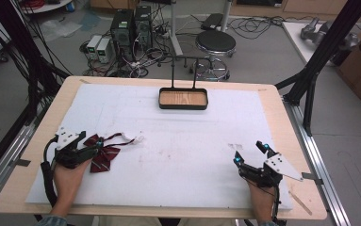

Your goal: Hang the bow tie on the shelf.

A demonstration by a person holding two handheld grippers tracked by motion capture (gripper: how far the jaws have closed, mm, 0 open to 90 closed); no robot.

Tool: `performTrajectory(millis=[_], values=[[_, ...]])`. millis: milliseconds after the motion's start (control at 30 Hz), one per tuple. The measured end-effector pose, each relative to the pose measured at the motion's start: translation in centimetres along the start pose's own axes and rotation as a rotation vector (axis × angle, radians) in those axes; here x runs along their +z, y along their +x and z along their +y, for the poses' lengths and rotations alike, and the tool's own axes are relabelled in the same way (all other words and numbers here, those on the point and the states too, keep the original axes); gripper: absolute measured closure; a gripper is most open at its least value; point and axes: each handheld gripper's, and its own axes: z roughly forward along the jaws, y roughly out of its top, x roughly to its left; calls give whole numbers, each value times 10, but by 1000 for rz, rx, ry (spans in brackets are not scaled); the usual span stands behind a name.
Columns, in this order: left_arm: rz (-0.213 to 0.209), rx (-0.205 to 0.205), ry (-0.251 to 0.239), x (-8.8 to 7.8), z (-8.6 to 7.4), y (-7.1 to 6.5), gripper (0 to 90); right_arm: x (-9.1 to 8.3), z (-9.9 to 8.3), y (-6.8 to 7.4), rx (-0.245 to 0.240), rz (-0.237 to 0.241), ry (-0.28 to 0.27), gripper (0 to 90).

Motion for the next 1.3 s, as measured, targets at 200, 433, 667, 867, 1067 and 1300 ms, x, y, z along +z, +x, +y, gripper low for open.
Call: performTrajectory(millis=[200, 433, 667, 867, 1067, 1300], values=[[-14, -8, 86, 13, -3, 0, 335, 0, 0, 0, -1, 2, 3, 115], [-1, -35, 153, 20, -5, 1, 373, 0, 0, 0, 0, 4, 3, 115], [-3, -43, 207, 24, -5, 1, 401, 0, 0, 0, 2, 2, 3, 115], [-52, -58, 221, 25, -5, 1, 563, 0, 0, 0, -4, 2, -3, 115], [-93, -46, 219, 24, -5, 0, 705, 0, 0, 0, -3, 3, -4, 115], [-131, -78, 189, 20, -4, 3, 731, 0, 0, 0, 2, 6, -2, 115]])
